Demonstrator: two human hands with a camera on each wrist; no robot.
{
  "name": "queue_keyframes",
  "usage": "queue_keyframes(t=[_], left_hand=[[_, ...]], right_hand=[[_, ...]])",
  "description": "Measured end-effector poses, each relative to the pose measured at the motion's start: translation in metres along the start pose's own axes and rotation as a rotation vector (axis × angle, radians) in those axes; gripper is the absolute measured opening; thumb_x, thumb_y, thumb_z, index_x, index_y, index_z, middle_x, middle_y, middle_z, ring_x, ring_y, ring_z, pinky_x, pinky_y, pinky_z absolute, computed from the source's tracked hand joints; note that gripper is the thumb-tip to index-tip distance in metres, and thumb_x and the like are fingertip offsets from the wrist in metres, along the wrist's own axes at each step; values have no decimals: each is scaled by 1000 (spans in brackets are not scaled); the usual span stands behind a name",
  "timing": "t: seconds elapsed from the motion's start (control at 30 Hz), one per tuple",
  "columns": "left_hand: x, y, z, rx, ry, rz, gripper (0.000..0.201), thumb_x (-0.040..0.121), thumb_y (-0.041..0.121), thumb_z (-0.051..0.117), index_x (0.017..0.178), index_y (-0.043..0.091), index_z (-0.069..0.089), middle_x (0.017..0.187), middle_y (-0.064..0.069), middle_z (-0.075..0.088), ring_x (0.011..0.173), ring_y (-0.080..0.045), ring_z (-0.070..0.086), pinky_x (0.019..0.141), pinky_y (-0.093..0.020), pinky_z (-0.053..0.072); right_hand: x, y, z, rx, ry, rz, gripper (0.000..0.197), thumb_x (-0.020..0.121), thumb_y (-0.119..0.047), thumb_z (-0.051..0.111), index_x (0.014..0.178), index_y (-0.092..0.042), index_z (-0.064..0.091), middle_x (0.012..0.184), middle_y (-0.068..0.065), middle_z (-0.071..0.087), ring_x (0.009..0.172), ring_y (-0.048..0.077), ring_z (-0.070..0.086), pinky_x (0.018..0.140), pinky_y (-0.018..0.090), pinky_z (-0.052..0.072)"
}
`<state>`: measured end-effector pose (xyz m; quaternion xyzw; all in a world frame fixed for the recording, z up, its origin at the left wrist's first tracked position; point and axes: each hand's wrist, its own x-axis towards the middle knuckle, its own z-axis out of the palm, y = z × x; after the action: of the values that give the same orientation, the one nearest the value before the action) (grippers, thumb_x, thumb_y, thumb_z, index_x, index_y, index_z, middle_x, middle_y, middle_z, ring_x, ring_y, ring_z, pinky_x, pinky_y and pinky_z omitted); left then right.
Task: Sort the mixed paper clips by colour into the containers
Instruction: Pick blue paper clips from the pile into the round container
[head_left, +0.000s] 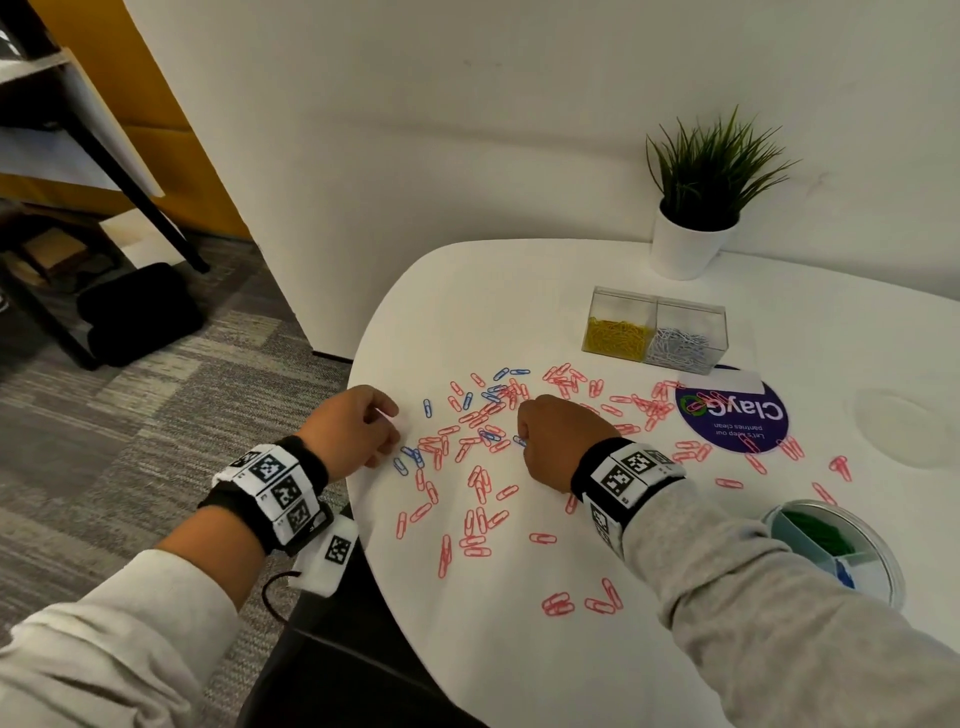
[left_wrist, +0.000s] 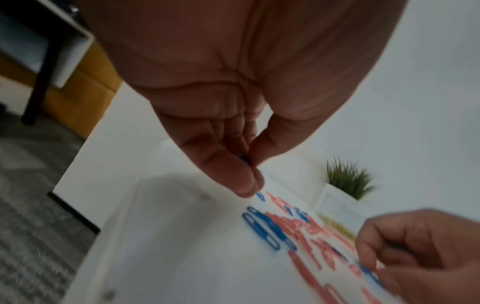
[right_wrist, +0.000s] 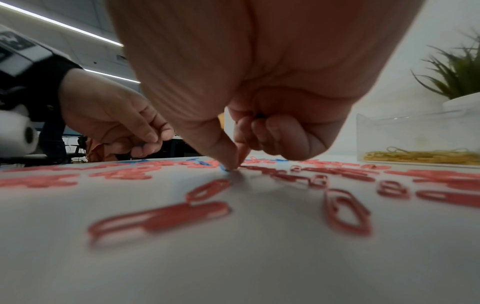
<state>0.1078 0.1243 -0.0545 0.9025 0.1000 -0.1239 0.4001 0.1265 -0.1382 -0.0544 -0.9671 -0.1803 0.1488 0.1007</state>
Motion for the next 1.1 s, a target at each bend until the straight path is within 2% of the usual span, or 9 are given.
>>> queue_keyframes(t=[0.1,0.2,0.3,0.47,0.63,0.77,0.87,0.97,1.1], left_hand=[[0,0,1,-1,-21,-41,24,93,3,45,93,16,64,79,-5,64,64,-18,57,55,-29,49],[-6,2,-2,463,-70,107,6,90,28,61,90,34,65,88,9,61,75,-10,58,65,-28,49],[-10,-2,-4,628,-113,239,17,85,46,69,101,46,62,95,17,51,87,-6,51,75,-26,40],[-8,-10,0,633,-62,357,5,91,41,62,93,45,65,86,15,50,77,-7,51,64,-21,35],[-4,-10,4,587,-84,256,10,95,31,52,88,31,59,91,11,58,78,-9,56,63,-22,41],[2,-10,-4,-165,-86,-36,15,91,20,53,80,10,56,70,-3,54,56,-16,44,49,-24,34],[1,-8,-13,-778,-37,-144,7,77,16,42,71,14,44,65,-8,44,49,-16,31,44,-24,18],[3,-3,-16,-1047,-25,-187,11,76,15,32,65,18,35,60,-4,33,44,-13,21,41,-21,9],[11,1,-11,-1120,-10,-295,27,91,19,46,66,20,35,59,0,37,41,-9,25,33,-16,13]], right_hand=[[0,0,0,20,10,6,17,95,-26,50,107,-16,58,107,2,57,84,18,51,72,29,40],[1,2,2,-6,14,-28,19,97,-29,50,107,-16,58,107,3,58,87,20,56,72,30,43],[2,3,5,-33,-11,-31,18,97,-29,48,105,-15,57,107,4,58,84,19,53,71,31,44],[4,5,-10,22,-20,52,15,94,-32,47,96,-17,47,88,-2,50,74,16,49,63,30,37],[26,17,-33,830,130,233,4,91,-13,56,90,-14,52,82,12,67,65,23,62,58,34,52],[58,23,-46,1183,115,328,8,93,-3,49,91,-7,56,81,14,61,61,21,56,52,29,47],[76,20,-52,841,68,250,18,93,-19,56,78,-9,58,74,10,61,61,20,53,59,30,44],[83,13,-55,783,83,205,37,96,-34,58,66,-13,49,60,4,50,50,19,41,53,26,34],[86,15,-46,1305,139,217,44,89,-1,55,57,-19,32,49,2,30,46,14,19,46,25,15]])
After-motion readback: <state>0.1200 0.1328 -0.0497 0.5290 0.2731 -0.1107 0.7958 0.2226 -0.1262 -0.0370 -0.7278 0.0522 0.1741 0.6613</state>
